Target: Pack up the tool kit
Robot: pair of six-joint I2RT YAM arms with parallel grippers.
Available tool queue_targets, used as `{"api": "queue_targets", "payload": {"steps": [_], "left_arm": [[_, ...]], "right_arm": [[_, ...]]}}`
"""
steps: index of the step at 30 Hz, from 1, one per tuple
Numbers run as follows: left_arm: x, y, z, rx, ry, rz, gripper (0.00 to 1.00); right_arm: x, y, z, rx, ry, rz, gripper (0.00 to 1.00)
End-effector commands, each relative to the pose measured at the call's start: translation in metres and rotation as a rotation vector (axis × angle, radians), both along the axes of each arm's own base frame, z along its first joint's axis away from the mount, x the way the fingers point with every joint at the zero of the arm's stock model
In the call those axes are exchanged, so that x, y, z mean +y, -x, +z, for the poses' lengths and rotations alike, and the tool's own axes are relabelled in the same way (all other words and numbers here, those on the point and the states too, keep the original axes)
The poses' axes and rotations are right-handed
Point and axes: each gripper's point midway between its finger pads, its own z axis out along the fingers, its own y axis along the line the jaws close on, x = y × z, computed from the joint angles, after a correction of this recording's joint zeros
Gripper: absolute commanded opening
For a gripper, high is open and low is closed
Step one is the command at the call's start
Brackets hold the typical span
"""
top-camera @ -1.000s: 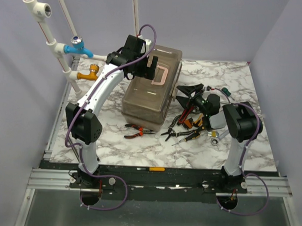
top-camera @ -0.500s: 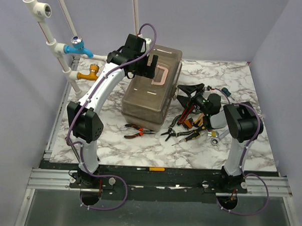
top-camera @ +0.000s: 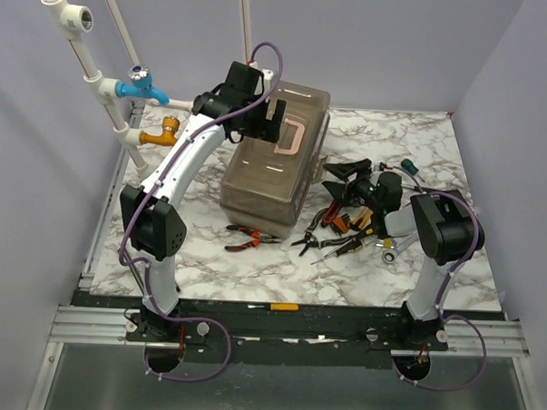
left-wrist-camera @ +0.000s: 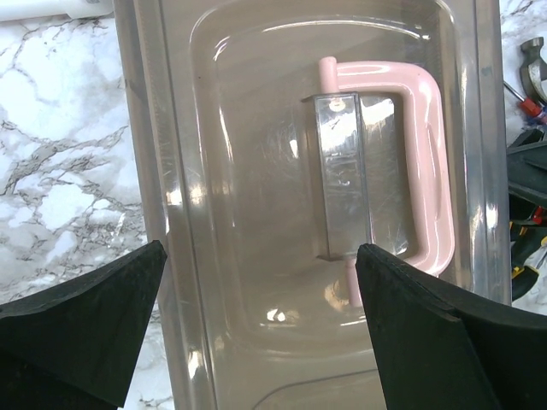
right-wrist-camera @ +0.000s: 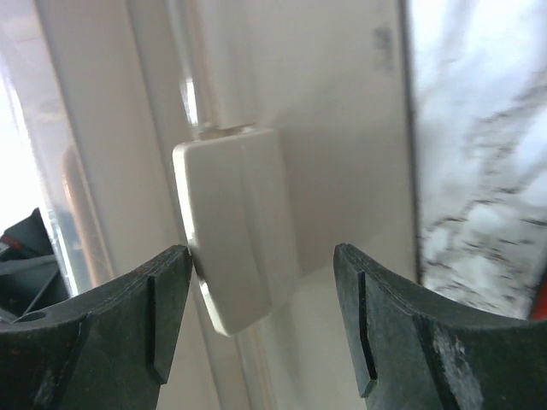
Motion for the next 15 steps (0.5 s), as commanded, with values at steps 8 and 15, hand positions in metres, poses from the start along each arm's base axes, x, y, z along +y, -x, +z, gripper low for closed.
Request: {"api": "queue_targets", "payload": {"steps": [8,15], "left_arm": [[0.008,0.013,0.026,-0.042,0.006,0.018,0.96],[0.009,0.018,0.040,-0.087,-0.045,0.036,0.95]], "right_arm": [[-0.014,0.000,-0.011,0.003,0.063,-0.019,0.86],[-0.035,-0.010,-0.001,-0.018,0.312,-0.099,0.87]]}}
